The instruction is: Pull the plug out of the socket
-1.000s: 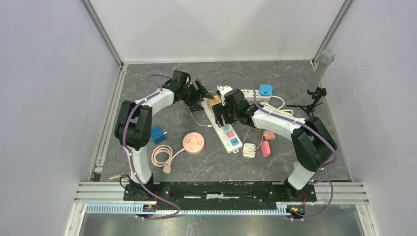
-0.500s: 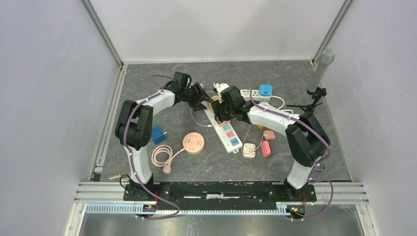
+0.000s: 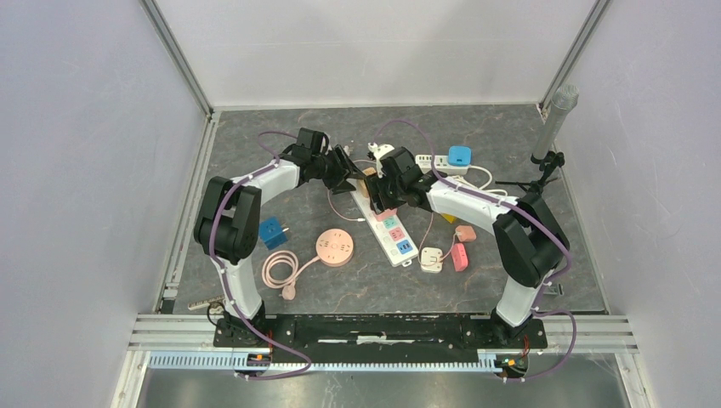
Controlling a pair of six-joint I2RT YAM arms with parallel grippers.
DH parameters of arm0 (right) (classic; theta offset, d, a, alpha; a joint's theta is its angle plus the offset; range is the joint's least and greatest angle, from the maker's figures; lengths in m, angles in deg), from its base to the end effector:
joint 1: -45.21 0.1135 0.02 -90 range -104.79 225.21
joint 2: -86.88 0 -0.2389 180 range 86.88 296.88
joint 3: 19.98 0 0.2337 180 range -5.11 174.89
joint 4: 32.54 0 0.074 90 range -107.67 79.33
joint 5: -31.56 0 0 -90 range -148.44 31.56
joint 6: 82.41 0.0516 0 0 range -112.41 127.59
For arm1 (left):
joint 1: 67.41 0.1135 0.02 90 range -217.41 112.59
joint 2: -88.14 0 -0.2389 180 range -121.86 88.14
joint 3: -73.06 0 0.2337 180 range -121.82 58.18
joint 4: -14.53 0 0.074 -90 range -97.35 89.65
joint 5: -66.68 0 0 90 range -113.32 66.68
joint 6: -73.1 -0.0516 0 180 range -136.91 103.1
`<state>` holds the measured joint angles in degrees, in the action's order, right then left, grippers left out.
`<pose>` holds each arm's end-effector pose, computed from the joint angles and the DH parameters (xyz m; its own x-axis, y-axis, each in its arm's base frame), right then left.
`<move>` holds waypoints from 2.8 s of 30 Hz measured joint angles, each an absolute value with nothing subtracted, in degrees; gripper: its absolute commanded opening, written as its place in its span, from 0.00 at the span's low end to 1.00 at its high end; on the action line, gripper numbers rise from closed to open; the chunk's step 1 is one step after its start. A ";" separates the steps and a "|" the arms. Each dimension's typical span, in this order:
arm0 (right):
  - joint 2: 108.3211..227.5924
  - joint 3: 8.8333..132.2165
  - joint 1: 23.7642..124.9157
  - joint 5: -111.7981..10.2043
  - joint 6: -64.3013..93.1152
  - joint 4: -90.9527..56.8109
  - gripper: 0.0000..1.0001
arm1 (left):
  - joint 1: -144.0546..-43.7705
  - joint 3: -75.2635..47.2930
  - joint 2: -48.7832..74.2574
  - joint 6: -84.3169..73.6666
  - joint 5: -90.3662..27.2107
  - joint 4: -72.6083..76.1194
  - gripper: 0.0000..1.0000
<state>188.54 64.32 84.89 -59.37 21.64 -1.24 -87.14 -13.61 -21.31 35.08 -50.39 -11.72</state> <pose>0.2886 0.2383 0.1834 -0.7135 -0.2766 -0.6437 -0.4710 0.8695 0.1485 0.3626 -0.1550 0.1577 -0.8958 -0.4240 -0.1332 -0.2018 0.6550 -0.7282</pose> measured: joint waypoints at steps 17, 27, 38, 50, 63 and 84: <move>188.52 64.28 84.59 -57.95 20.41 -1.46 0.00 | -87.16 -13.63 -21.17 33.27 -50.43 -11.35 0.54; 188.50 64.30 86.10 -61.27 18.51 -1.57 0.00 | -87.14 -13.65 -21.17 33.11 -50.41 -11.44 0.53; 188.57 65.39 87.84 -63.96 17.72 0.62 0.00 | -87.14 -13.80 -21.17 33.01 -50.50 -12.07 0.53; 188.50 65.57 86.38 -61.49 18.34 1.10 0.00 | -87.16 -14.26 -21.17 31.58 -50.43 -12.86 0.53; 187.25 66.35 84.48 -58.49 17.85 2.85 0.00 | -87.16 -14.72 -21.17 31.39 -50.43 -13.74 0.52; 181.44 69.76 77.86 -61.31 16.98 3.81 0.00 | -87.42 -18.44 -21.20 27.72 -48.92 -20.38 0.76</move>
